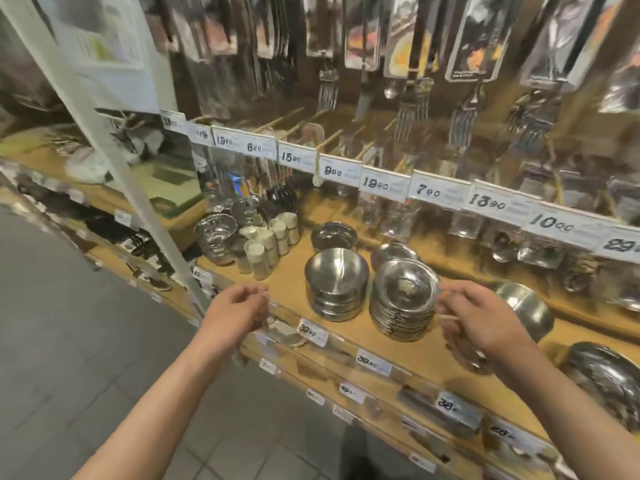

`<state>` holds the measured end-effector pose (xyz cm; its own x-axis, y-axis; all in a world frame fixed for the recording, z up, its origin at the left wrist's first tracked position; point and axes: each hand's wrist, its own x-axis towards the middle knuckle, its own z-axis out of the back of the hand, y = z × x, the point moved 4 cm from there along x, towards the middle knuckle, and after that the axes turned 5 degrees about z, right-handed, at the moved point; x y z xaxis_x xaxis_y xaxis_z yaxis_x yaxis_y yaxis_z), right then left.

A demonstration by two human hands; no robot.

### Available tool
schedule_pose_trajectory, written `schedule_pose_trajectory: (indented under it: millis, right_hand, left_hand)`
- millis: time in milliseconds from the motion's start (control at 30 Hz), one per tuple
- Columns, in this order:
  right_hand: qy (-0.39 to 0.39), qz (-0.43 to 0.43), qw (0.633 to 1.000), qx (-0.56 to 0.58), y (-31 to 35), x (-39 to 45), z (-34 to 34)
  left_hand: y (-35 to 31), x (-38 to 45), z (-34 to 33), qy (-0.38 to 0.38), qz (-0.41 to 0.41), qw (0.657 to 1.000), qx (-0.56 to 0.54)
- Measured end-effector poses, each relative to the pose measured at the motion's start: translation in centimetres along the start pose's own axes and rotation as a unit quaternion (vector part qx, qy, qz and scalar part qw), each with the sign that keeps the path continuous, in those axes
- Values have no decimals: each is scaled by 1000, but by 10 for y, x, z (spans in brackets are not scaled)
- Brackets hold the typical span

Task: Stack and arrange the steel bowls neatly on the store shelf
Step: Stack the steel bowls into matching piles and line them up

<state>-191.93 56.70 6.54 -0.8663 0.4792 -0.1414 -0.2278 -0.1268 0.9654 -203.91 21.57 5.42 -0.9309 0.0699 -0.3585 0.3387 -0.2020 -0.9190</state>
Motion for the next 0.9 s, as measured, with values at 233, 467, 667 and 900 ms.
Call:
schedule_pose_trajectory:
  millis: [233, 467, 667, 900]
  right_hand:
    - [-20, 53, 998, -39, 19, 69, -21]
    - [-60, 37, 995, -71, 14, 123, -28]
    - [-94, -39, 989, -111, 6, 158, -29]
    - [-165, -69, 976, -126, 3, 149, -24]
  left_hand:
    - [-15, 93, -28, 34, 8, 999, 18]
    - [-8, 202, -55, 37, 58, 996, 64]
    - [3, 278, -86, 66, 100, 986, 119]
    - [12, 332, -126, 78, 127, 959, 242]
